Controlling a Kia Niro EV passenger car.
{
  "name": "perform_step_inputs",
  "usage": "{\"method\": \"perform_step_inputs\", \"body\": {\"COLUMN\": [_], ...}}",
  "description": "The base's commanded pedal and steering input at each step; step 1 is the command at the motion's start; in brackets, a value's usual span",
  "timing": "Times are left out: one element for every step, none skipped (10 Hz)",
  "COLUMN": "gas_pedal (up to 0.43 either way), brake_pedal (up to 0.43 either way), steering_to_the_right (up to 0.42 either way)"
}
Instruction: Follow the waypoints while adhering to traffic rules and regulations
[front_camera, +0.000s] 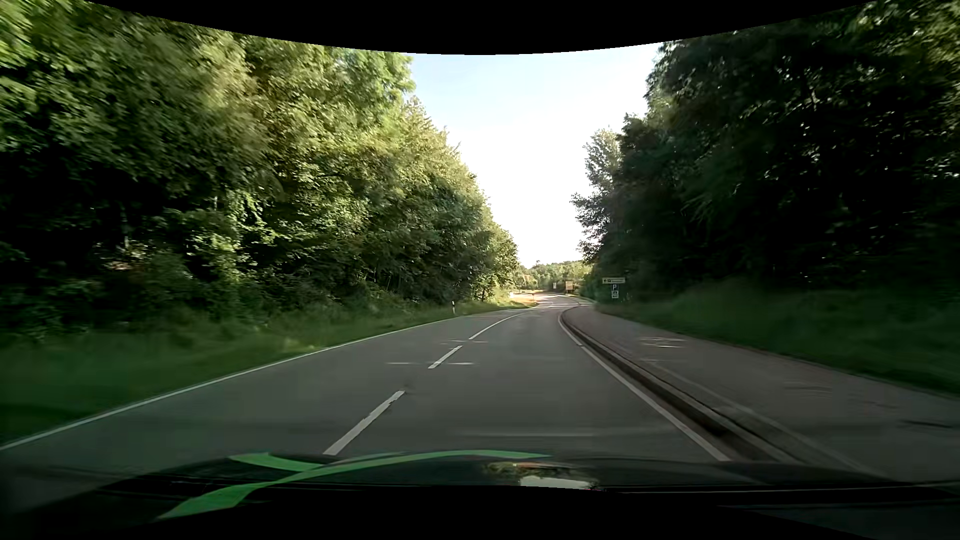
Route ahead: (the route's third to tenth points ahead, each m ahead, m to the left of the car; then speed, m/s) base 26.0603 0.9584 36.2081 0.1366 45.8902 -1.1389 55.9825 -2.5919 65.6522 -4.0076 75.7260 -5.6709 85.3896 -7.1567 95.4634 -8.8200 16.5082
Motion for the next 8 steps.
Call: {"method": "perform_step_inputs", "body": {"gas_pedal": [0.138,0.138,0.138,0.138,0.130,0.130,0.130,0.130], "brake_pedal": [0.000,0.000,0.000,0.000,0.000,0.000,0.000,0.000], "steering_to_the_right": [0.018,0.018,0.018,0.018,0.018,0.018,0.017,0.018]}}
